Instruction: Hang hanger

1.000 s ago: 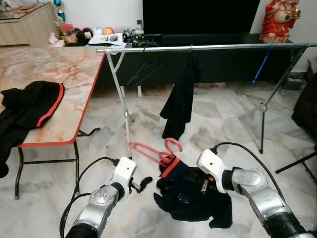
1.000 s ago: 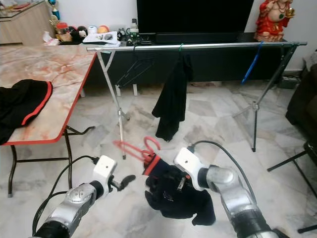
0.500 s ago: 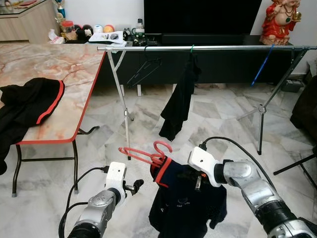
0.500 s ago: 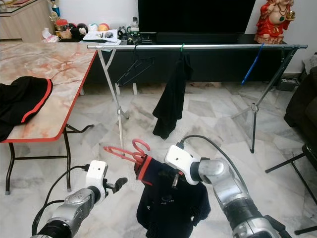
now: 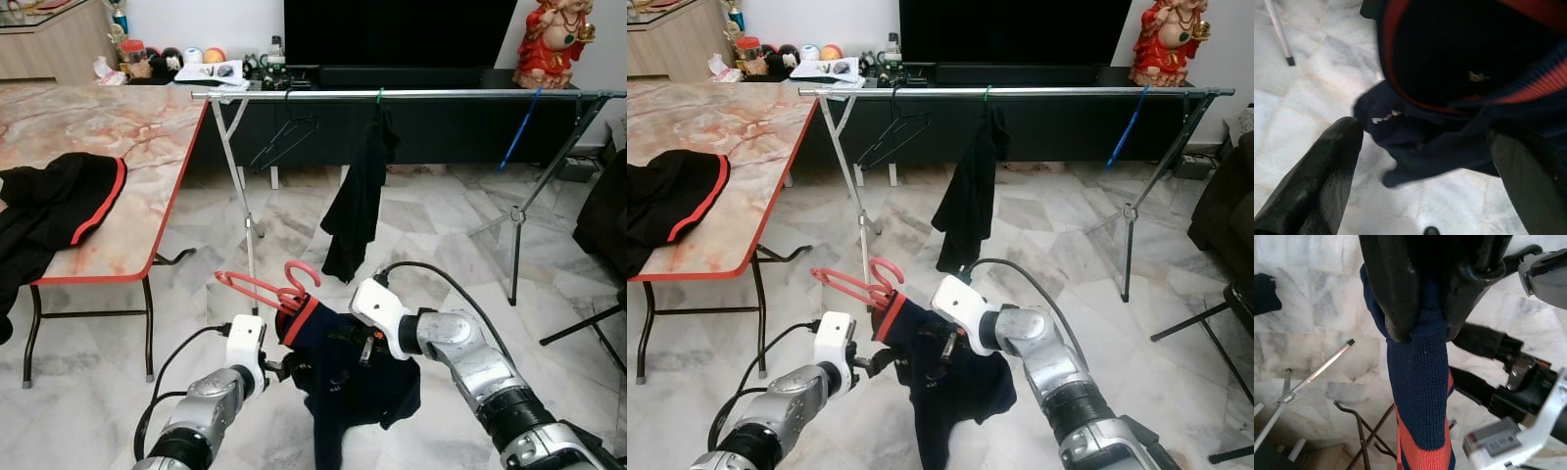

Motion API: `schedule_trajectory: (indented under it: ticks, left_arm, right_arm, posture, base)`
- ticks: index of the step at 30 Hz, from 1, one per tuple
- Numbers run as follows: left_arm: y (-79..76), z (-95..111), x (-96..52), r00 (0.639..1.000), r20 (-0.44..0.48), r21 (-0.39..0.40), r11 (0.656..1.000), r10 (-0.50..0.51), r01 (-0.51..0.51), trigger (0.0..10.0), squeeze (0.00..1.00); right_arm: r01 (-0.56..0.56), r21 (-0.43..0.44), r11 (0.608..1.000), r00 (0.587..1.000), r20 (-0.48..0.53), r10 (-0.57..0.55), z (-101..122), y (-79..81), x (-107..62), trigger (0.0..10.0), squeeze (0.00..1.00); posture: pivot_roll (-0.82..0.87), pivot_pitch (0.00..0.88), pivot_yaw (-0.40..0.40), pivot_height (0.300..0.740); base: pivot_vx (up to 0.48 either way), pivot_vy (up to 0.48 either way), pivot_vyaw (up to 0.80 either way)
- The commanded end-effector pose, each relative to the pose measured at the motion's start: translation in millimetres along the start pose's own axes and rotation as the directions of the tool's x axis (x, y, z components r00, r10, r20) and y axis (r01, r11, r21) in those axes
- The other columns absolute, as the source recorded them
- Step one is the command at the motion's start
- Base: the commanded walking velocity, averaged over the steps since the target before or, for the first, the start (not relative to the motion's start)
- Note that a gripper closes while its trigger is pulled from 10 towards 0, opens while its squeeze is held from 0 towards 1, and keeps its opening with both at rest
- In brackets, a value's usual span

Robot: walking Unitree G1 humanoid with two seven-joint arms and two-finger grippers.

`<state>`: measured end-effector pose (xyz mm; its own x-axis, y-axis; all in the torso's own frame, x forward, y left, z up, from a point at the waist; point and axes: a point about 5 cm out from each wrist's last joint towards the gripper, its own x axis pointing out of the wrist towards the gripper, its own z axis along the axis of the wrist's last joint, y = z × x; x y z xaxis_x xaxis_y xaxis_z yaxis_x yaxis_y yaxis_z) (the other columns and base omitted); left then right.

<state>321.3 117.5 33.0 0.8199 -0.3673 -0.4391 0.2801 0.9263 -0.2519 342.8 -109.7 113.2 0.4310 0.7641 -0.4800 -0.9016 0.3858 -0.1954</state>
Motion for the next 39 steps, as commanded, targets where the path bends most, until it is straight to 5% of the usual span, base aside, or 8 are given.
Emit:
schedule_trajectory:
  ticks: [1,21,39]
  left_arm:
    - [-1.8,2.2,1.8,1.000,0.000,-0.013,1.000,-0.004,0.004,10.0,0.00]
    - [15.3,5.9,1.3,0.981,0.005,-0.038,0.981,0.192,-0.192,10.0,0.00]
    - [12.9,-7.9,2.6,0.975,-0.084,-0.045,0.977,0.206,-0.210,10.0,0.00]
  right_arm:
    - [-0.007,-0.027,1.000,0.999,0.044,0.008,9.8,0.4,0.9,10.0,0.00]
    - [-0.004,-0.022,1.000,1.000,0.031,0.005,3.9,1.2,-1.7,10.0,0.00]
    - [-0.043,-0.088,0.995,0.996,0.073,0.049,20.3,4.1,-4.8,10.0,0.00]
  posture:
    - [0.05,0.079,-0.034,0.740]
    - [0.05,0.070,-0.028,0.740]
    - [0.04,0.073,-0.033,0.740]
  base:
    - [0.000,0.000,0.00]
    - [0.000,0.000,0.00]
    - [0.000,0.000,0.00]
